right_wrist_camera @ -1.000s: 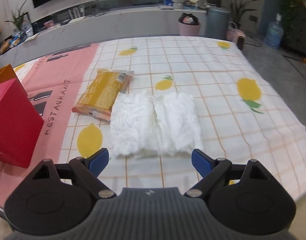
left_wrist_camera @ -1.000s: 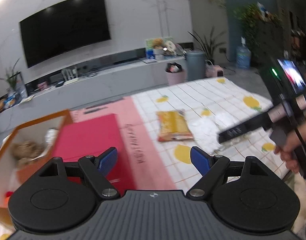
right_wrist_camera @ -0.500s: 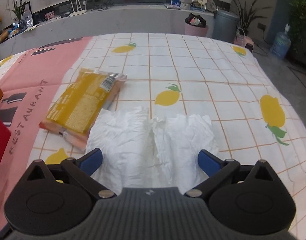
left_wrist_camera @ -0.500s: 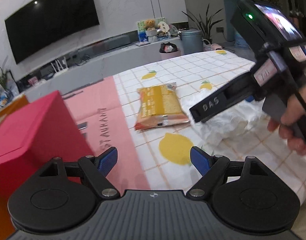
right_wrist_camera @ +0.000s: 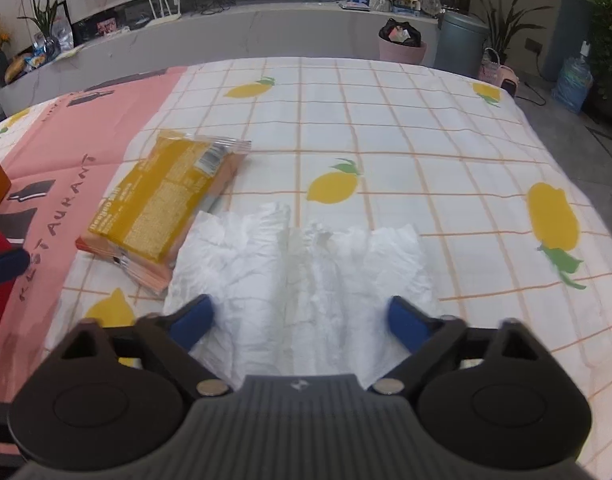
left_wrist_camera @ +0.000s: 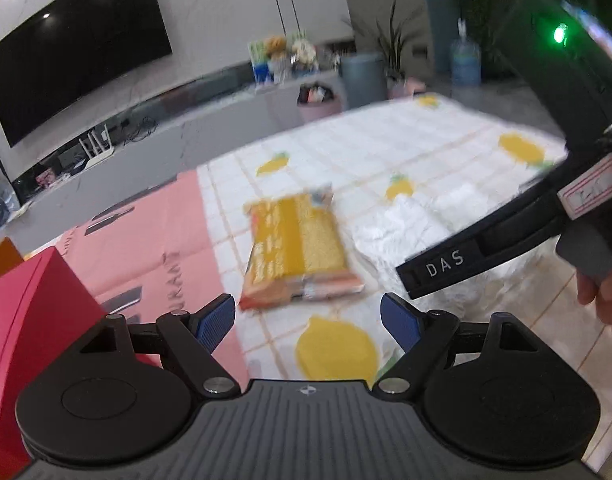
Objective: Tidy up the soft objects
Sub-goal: 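Grasp the yellow snack packet with the left tool while the right tool grasps the white tissue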
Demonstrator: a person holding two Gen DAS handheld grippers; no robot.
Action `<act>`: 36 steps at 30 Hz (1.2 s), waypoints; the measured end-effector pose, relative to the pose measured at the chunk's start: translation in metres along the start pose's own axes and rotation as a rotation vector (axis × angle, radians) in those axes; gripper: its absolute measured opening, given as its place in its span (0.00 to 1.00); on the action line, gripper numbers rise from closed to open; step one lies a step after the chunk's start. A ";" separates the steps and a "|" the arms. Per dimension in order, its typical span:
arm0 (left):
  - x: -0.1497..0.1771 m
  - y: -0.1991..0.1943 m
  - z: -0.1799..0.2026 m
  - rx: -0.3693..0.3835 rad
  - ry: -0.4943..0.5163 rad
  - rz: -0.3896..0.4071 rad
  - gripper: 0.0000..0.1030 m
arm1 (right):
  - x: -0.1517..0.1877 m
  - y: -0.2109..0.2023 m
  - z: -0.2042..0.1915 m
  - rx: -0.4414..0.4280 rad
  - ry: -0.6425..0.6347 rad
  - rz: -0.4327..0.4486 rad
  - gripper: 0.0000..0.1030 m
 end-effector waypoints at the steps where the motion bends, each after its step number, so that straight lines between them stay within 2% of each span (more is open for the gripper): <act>1: -0.003 0.005 0.001 0.015 -0.010 -0.013 0.94 | -0.001 -0.002 0.003 0.007 0.008 -0.002 0.72; 3: -0.004 0.011 0.003 0.026 -0.037 -0.036 0.94 | -0.002 -0.003 0.006 0.000 -0.010 -0.005 0.67; 6: -0.010 0.019 0.004 -0.022 -0.073 -0.053 0.94 | -0.002 -0.006 0.012 0.010 -0.002 -0.009 0.49; 7: -0.013 0.022 0.005 -0.039 -0.079 -0.055 0.94 | -0.003 -0.007 0.015 0.018 0.003 -0.013 0.40; 8: -0.017 0.026 0.006 -0.051 -0.069 -0.064 0.94 | -0.004 -0.008 0.017 0.024 0.006 -0.018 0.33; 10: -0.023 0.031 0.009 -0.056 -0.030 -0.077 0.94 | -0.005 -0.009 0.024 0.023 0.023 -0.027 0.28; 15: -0.045 0.049 0.009 -0.113 0.033 -0.078 0.94 | -0.005 -0.010 0.031 0.023 0.045 -0.042 0.27; 18: -0.056 0.070 0.008 -0.127 0.066 -0.128 0.94 | -0.005 -0.010 0.028 0.034 0.036 -0.042 0.27; 21: -0.060 0.086 0.000 -0.156 0.014 -0.165 0.94 | -0.005 -0.010 0.029 0.034 0.049 -0.039 0.28; 26: -0.065 0.106 -0.011 -0.110 -0.039 -0.200 0.94 | -0.004 -0.010 0.030 0.030 0.054 -0.032 0.28; 29: -0.068 0.115 -0.015 -0.125 -0.055 -0.222 0.95 | -0.003 -0.010 0.030 0.029 0.051 -0.032 0.28; 32: -0.066 0.124 -0.026 -0.106 -0.139 -0.253 0.97 | -0.003 -0.011 0.030 0.028 0.050 -0.031 0.28; 36: -0.057 0.139 -0.054 -0.069 -0.368 -0.302 1.00 | -0.003 -0.011 0.029 0.028 0.047 -0.030 0.28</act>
Point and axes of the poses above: each gripper's, at about its wrist camera, not at the fingertips, and y roughly the way its jaws point, z to its right, x to its underside, the point moved 2 cm from there along y, roughly the way its jaws point, and after that the axes turned 2 degrees about y, right-handed, at the moved point
